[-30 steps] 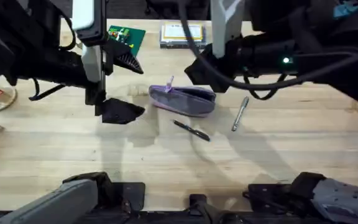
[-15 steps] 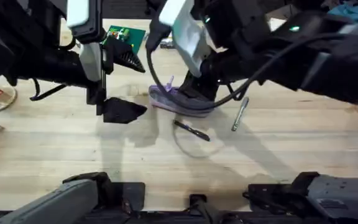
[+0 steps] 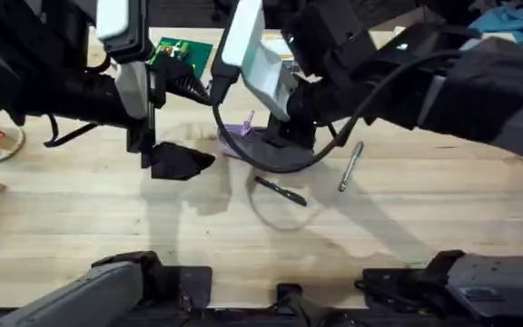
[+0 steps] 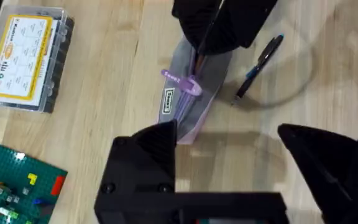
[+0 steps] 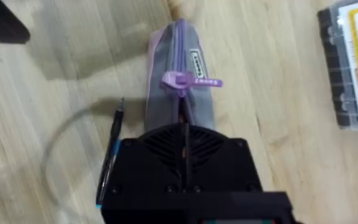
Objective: Unzip the bag, pick up the pens from the table one at a time and place them inside, then zip the bag closed.
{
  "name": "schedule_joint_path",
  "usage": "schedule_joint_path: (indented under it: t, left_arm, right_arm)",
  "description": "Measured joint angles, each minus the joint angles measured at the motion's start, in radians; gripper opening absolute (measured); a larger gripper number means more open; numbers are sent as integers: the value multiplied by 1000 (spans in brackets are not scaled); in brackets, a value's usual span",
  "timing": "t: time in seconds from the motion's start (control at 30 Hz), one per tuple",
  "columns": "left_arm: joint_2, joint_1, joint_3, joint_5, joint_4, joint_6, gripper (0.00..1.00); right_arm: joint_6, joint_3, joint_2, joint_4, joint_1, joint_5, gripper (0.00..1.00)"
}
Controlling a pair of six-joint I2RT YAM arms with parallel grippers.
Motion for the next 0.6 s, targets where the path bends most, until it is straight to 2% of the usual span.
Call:
schedule_joint_path:
  t: [0.23, 0.6]
  left_arm:
    - [0, 0, 0, 2, 0, 0, 993]
    - [0, 0, 0, 2, 0, 0, 993]
  right_arm:
    - [-1, 0, 55, -12, 0, 0, 31]
    - [-1, 1, 60, -12, -9, 0, 33]
